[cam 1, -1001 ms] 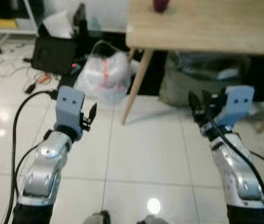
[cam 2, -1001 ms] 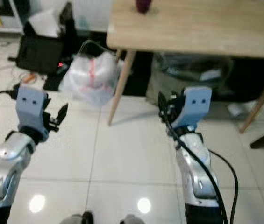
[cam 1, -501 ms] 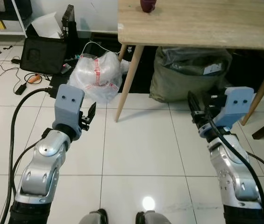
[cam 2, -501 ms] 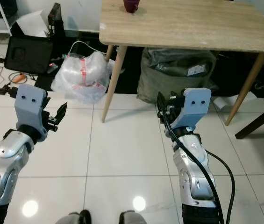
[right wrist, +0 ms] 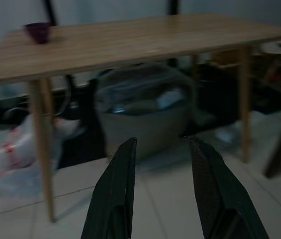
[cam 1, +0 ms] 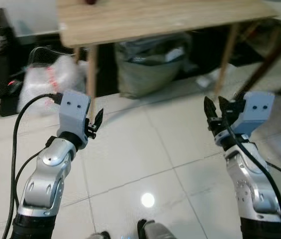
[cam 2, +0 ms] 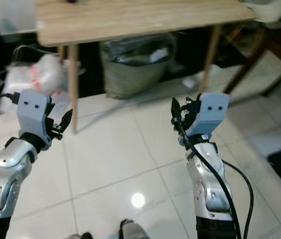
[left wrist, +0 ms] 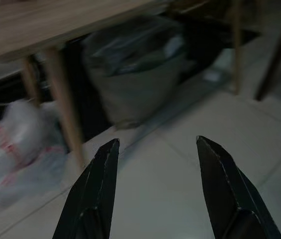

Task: Setting the table

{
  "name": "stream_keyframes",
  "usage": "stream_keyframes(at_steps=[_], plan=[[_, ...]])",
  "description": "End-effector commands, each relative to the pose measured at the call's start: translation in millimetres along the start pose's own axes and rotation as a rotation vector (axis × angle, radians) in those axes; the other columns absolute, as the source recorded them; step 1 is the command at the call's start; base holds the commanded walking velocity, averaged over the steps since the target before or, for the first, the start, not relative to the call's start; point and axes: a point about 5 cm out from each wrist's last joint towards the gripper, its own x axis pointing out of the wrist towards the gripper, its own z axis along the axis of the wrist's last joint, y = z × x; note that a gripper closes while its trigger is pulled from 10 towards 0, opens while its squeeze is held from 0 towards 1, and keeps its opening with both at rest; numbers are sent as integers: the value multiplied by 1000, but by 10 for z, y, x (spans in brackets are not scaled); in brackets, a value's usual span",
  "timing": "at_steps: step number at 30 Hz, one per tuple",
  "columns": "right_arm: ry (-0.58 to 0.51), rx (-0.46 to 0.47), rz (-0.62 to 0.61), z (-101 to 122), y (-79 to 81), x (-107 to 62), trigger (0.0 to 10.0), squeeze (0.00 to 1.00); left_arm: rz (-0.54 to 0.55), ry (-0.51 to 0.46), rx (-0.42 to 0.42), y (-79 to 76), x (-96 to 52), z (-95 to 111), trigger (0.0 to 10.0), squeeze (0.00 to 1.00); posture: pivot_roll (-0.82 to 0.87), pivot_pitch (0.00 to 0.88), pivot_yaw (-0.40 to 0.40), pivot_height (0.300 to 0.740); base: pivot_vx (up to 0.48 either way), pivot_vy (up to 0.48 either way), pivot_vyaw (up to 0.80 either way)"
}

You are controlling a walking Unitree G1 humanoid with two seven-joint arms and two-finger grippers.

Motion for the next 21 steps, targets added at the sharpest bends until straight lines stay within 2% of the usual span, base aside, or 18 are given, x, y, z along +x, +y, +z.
stream_keyframes(at_steps=[1,3,7,21], plan=[[13,27,-2,-24,20,-7,10000,0,6,45,3,23,-25,-96,10000,0,-94,105,31,740,0,0,0],[7,47,-5,-14,29,-8,10000,0,6,44,2,24,-26,-94,10000,0,-94,105,31,740,0,0,0],[4,79,-14,-10,29,-8,10000,0,9,37,1,36,-20,-74,10000,0,-93,106,28,740,0,0,-800],[3,72,-18,4,17,-11,10000,0,6,28,2,39,-1,-58,10000,0,-97,107,26,740,0,0,-800]])
